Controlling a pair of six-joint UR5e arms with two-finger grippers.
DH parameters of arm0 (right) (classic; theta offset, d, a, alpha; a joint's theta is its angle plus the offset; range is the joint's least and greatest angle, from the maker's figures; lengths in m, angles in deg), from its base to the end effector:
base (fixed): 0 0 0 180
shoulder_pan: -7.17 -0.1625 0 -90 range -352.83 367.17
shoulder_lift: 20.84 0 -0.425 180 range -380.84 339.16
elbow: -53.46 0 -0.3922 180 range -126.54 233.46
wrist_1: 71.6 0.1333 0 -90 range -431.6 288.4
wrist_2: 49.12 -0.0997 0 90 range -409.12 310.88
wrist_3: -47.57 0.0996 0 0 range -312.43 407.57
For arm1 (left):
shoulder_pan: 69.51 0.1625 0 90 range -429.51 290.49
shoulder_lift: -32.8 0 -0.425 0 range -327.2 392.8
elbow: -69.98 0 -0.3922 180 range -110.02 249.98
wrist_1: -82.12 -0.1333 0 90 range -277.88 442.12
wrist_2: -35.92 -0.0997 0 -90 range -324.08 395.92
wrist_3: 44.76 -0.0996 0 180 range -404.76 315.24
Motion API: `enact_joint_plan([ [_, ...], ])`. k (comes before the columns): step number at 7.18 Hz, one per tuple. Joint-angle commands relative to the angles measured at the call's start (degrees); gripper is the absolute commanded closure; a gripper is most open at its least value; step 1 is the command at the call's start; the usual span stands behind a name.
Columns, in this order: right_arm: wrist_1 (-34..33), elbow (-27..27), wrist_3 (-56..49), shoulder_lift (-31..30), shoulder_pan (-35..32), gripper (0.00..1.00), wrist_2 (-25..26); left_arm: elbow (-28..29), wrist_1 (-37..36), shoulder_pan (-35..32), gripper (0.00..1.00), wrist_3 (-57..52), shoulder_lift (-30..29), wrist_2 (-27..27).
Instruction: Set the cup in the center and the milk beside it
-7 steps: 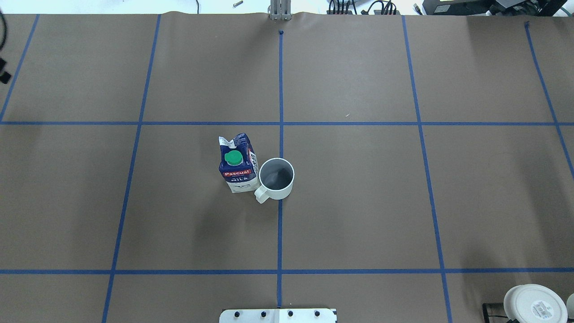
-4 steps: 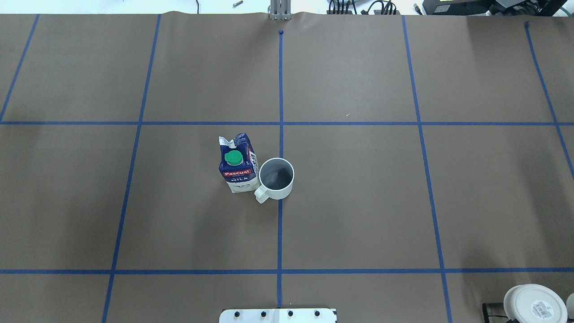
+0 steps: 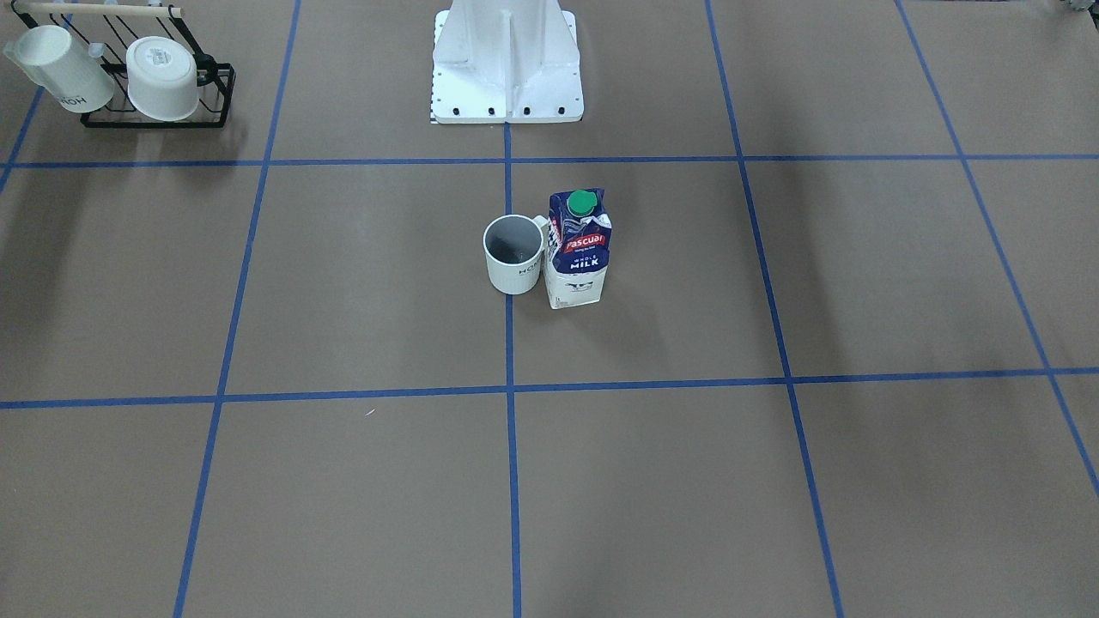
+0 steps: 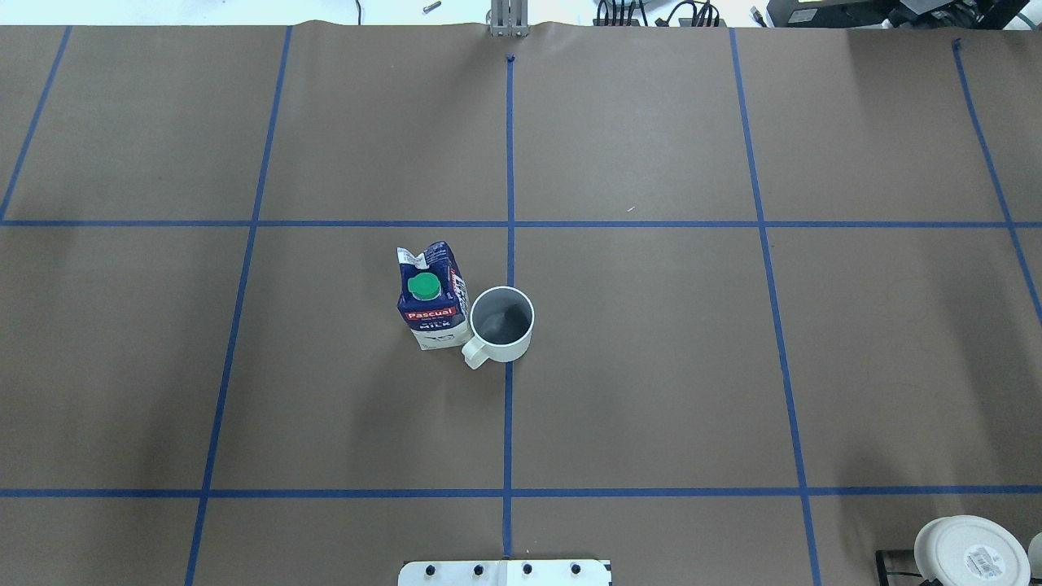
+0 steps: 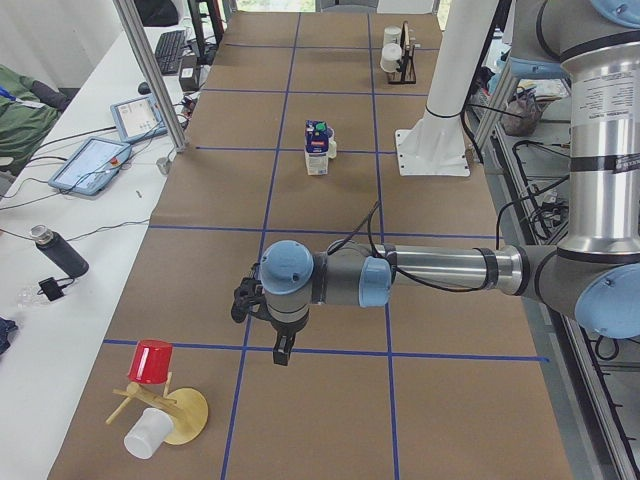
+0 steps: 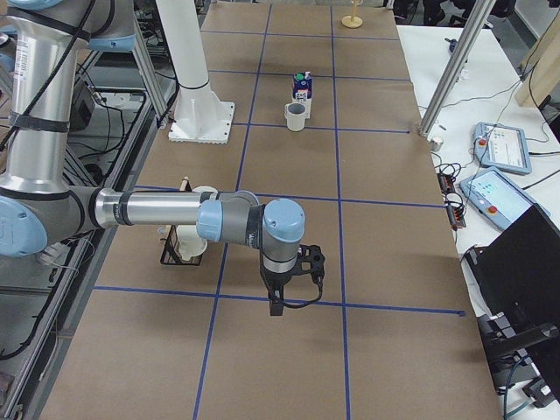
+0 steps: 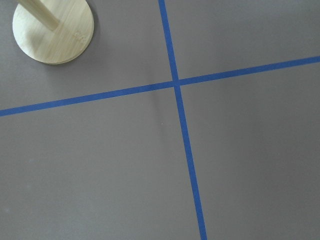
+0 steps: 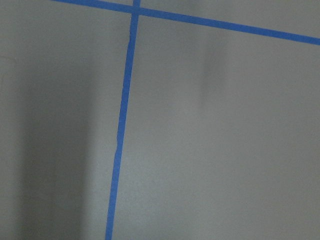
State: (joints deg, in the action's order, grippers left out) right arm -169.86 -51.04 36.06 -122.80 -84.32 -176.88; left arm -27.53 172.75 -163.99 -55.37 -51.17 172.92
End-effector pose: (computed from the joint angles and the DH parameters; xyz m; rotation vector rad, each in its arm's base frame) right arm 0.0826 -0.3931 0.6492 -0.0210 -0.6656 -0.1355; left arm -0.0954 -0.4435 0.6392 0.1422 0.8090 0.1160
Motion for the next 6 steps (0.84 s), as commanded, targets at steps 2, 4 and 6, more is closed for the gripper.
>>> enact_joint_plan([
  [2,0.00,0.00,0.00,0.01,0.00,0.00,-0.03,-0.39,0.16,-0.36,0.02,-0.21,0.12,0.02],
  [4,0.00,0.00,0.00,0.01,-0.09,0.00,-0.03,-0.57,0.16,-0.36,0.02,-0.21,0.12,0.02],
  [6,1.57,0.43,-0.09,-0.17,-0.09,0.00,0.06,-0.48,0.16,-0.45,0.02,-0.29,0.12,-0.07],
])
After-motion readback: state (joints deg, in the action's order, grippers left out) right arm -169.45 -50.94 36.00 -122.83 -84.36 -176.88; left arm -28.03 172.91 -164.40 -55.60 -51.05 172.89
